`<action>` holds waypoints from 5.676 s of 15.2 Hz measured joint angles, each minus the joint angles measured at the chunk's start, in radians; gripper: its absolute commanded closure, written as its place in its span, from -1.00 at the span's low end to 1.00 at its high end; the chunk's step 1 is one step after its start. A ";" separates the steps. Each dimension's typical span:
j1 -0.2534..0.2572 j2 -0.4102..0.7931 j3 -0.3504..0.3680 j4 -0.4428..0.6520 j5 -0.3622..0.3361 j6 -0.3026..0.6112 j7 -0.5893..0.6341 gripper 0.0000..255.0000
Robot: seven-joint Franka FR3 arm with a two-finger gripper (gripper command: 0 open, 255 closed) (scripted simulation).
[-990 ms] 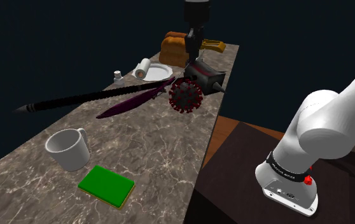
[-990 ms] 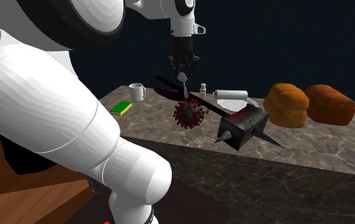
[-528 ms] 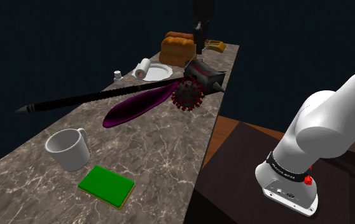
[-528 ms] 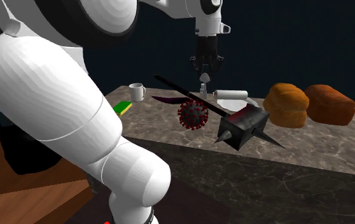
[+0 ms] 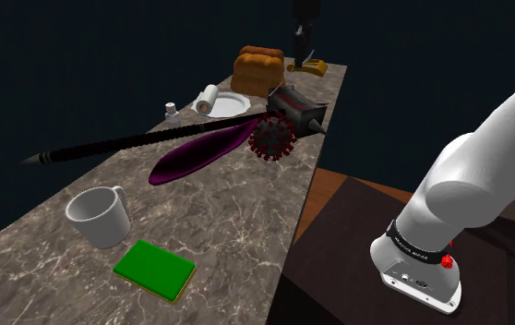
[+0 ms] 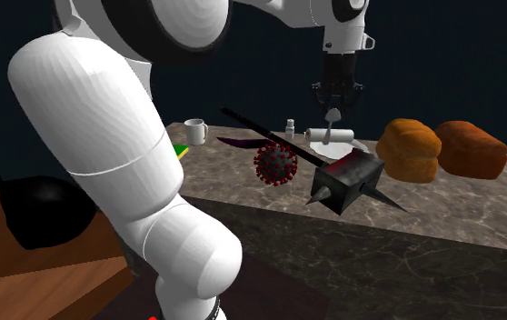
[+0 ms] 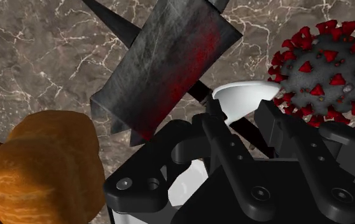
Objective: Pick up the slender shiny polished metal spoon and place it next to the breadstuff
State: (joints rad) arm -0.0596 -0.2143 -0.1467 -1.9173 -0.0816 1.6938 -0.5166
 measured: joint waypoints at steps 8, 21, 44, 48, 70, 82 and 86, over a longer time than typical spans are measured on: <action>-0.074 0.209 -0.107 0.227 0.029 -0.010 -0.188 1.00; -0.297 0.710 -0.190 0.909 0.190 -0.199 -0.451 1.00; -0.298 0.736 -0.190 0.657 0.200 0.074 -0.483 1.00; -0.294 0.737 -0.189 0.603 0.201 0.129 -0.484 1.00; -0.290 0.795 -0.177 0.443 0.221 0.345 -0.492 1.00; -0.284 0.775 -0.179 0.452 0.215 0.316 -0.486 -1.00; -0.286 0.757 -0.184 0.507 0.208 0.245 -0.484 -1.00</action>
State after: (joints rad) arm -0.3455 0.5426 -0.3304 -1.4107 0.1268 1.9389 -1.0009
